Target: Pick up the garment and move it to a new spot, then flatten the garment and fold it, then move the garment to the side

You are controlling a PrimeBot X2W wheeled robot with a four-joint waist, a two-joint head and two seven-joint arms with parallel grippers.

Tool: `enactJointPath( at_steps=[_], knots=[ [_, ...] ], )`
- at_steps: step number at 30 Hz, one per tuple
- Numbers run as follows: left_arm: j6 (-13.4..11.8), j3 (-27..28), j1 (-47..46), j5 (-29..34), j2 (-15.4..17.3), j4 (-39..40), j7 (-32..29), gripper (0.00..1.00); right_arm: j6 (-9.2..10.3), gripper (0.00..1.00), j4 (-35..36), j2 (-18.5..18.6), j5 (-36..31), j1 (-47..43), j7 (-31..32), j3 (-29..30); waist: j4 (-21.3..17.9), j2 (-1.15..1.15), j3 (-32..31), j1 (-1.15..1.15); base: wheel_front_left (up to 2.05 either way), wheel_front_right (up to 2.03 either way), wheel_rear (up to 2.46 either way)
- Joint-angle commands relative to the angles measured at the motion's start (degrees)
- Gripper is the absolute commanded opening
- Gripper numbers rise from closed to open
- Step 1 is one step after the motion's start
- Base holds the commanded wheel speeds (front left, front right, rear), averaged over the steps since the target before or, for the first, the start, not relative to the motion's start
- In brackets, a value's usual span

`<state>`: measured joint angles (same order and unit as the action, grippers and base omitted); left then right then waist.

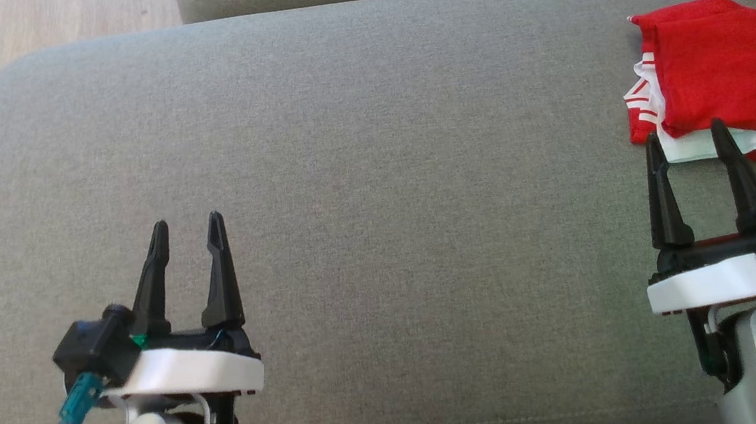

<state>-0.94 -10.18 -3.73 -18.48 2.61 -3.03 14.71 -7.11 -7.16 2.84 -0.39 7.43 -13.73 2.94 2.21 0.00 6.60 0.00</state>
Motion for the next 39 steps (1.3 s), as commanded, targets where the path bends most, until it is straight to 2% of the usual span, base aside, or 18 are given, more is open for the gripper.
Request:
enactJointPath(
  at_steps=[1, 11, 15, 33, 34, 39],
  knots=[
    [0.29, 2.08, -1.55, 0.33, 0.27, 2.30, 0.29, 1.00, -0.37, 1.00, 2.02, 0.07, 0.92, 0.95, -0.79, -1.35, -0.06, 0.00, -0.05, 0.00, 0.00, 0.00, 0.00],
    [2.73, 2.71, -0.91, -1.50, 0.27, 3.60, 0.29, 1.00, -0.37, 1.00, 1.84, 0.05, 1.88, 1.11, -1.12, -1.60, -0.15, 0.00, 0.00, 0.00, 0.00, 0.00, 0.00],
    [2.89, 3.37, -0.66, -4.03, 0.27, 3.31, 0.29, 1.00, -0.37, 1.00, 1.92, 0.05, 2.06, 1.05, -1.18, -1.71, -0.05, 0.00, 0.00, 0.00, 0.00, 0.00, 0.00],
    [3.60, 4.24, -0.49, -7.26, 0.27, 1.93, 0.29, 1.00, -0.37, 1.00, 2.26, 0.04, 2.51, 1.17, -1.26, -1.89, 0.37, 0.00, 0.28, 0.00, 0.00, 0.00, 0.00],
    [3.44, 1.97, 0.21, -7.38, -0.01, 0.32, 0.00, 0.00, 0.00, 0.00, 0.03, -0.09, 2.33, 0.04, -0.65, -0.47, 0.38, 0.00, 0.29, 0.00, 0.00, 0.00, 0.00],
    [3.53, 1.66, 0.90, -8.60, -0.04, -2.63, -0.26, 0.00, 0.00, 0.00, -2.81, -0.27, 3.76, -0.53, -0.31, -0.59, 0.35, 0.00, 0.18, 0.00, 0.00, 0.00, 0.00]
  ],
)
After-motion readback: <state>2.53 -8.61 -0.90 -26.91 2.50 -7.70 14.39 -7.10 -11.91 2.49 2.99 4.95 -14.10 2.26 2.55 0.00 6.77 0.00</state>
